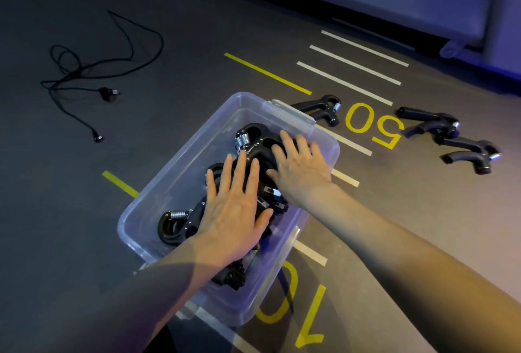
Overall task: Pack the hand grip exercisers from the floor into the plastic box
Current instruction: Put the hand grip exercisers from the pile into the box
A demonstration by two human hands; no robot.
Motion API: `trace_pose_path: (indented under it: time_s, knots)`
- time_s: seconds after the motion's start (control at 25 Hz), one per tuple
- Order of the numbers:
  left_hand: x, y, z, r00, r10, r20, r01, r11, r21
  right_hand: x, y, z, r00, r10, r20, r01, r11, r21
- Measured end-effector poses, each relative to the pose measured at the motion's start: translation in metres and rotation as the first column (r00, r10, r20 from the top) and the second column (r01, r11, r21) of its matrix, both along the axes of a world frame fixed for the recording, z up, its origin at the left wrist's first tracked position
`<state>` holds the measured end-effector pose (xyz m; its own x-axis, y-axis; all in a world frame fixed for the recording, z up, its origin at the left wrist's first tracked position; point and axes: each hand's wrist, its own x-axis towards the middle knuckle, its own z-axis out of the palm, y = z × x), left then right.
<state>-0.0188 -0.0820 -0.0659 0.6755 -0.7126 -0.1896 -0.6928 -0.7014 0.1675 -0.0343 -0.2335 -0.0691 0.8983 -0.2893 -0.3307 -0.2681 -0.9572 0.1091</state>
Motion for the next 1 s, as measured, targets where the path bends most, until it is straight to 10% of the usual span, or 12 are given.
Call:
trace_pose_path:
  time_s: [0.24, 0.52, 1.0]
  knots:
    - [-0.001, -0.022, 0.003, 0.999, 0.006, 0.035, 0.0, 0.987, -0.16, 0.007, -0.008, 0.001, 0.997, 0.065, -0.042, -0.061, 0.994, 0.09]
    - [-0.01, -0.074, 0.01, 0.985, -0.11, 0.135, 0.141, 0.959, -0.245, -0.036, -0.07, -0.002, 0.718, -0.166, 0.676, 0.06, 0.982, 0.177]
    - [-0.007, -0.179, -0.002, 0.976, -0.172, 0.131, 0.176, 0.984, -0.018, -0.147, -0.27, -0.09, 0.571, -0.801, 0.179, 0.783, 0.597, 0.175]
